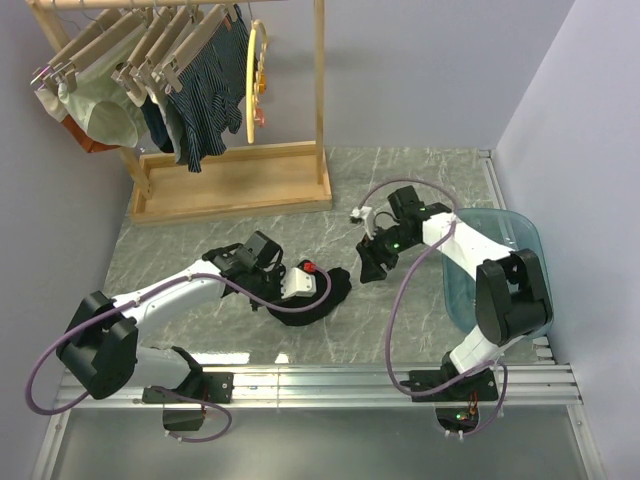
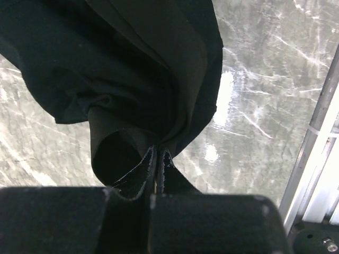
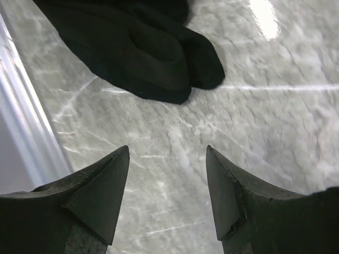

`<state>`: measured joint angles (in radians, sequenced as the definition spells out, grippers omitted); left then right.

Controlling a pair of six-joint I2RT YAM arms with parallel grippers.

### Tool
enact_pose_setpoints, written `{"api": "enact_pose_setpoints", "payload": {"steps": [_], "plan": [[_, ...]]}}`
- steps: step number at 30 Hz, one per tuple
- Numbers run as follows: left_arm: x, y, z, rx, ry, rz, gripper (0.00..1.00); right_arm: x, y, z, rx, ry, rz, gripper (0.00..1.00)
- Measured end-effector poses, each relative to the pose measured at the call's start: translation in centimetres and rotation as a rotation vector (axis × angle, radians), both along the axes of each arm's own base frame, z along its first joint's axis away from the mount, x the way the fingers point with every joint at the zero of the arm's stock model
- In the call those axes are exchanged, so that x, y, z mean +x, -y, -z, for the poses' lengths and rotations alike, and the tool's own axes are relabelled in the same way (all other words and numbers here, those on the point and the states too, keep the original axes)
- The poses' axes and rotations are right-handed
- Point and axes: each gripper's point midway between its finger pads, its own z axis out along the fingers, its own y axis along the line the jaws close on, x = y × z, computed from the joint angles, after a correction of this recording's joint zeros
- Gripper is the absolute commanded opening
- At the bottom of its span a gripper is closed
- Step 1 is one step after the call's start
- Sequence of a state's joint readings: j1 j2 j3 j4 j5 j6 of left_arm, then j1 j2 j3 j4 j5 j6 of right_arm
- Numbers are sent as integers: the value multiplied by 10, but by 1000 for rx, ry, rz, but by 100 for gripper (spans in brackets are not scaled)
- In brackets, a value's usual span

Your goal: Clip the underwear to the hanger

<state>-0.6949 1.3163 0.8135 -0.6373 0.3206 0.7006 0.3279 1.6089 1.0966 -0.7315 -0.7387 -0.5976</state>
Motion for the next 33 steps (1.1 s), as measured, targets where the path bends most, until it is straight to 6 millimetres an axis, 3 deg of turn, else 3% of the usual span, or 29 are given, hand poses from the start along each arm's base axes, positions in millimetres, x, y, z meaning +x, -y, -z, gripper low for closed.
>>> {"api": "enact_pose_setpoints", "payload": {"steps": [8,18,21,22,24,27,31,33], "plan": [[1,2,1,-6,0,15,1,1,-42,16,-38,44,-152,69],[2,5,0,-21,-1,14,8,17,-53,39,-69,12,-162,66],[4,4,-1,-35,-8,-9,12,15,-59,39,-62,14,-179,46],[5,4,-1,-41,-13,-19,14,13,-61,39,-63,16,-189,26],[9,2,-4,-57,-28,-55,19,8,-66,38,-65,21,-216,0],[27,-1,-18,-111,-52,-143,37,-1,-71,34,-74,13,-257,0],[68,-9,-55,-233,-63,-276,72,-8,-67,23,-93,24,-273,0],[85,-17,-74,-289,-40,-321,73,-7,-58,6,-108,69,-261,0]]}}
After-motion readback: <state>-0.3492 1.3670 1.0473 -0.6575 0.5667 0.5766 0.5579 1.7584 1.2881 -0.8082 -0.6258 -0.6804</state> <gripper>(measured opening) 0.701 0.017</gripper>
